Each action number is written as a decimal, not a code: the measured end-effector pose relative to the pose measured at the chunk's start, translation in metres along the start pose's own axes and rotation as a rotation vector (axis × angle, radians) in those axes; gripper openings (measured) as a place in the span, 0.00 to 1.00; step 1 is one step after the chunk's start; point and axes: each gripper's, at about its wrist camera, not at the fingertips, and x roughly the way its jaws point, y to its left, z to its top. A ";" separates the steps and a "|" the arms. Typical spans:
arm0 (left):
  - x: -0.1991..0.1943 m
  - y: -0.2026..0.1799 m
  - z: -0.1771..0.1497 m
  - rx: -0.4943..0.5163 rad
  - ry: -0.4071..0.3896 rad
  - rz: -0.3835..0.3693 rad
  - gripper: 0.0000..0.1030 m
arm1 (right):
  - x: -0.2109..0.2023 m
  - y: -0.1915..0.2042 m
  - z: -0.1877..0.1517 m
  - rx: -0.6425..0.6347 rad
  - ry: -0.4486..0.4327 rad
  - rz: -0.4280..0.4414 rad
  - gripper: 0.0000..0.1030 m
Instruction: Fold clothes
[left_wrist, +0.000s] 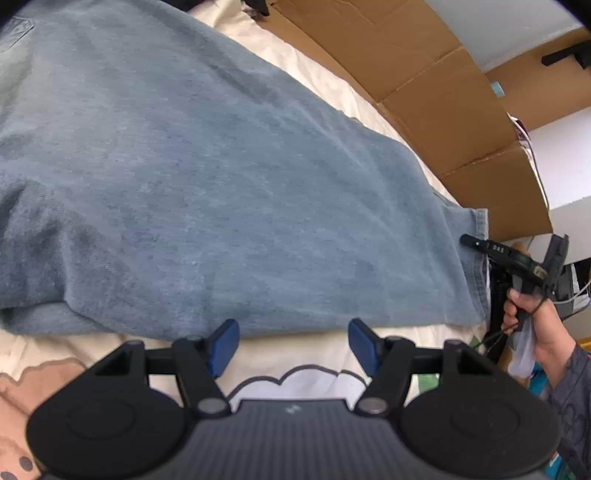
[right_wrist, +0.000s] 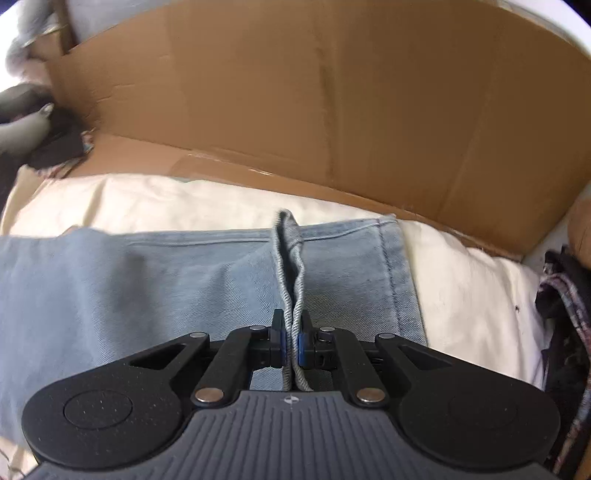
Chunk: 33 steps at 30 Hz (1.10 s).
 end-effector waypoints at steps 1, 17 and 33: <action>0.000 0.000 -0.001 0.000 0.001 0.002 0.66 | 0.003 -0.004 0.001 0.013 0.002 -0.001 0.06; 0.000 0.004 -0.001 -0.002 0.010 0.010 0.66 | 0.003 -0.040 0.035 0.121 -0.036 -0.024 0.04; 0.000 0.003 -0.005 0.005 0.031 0.022 0.66 | 0.036 -0.055 0.034 0.187 -0.017 -0.048 0.04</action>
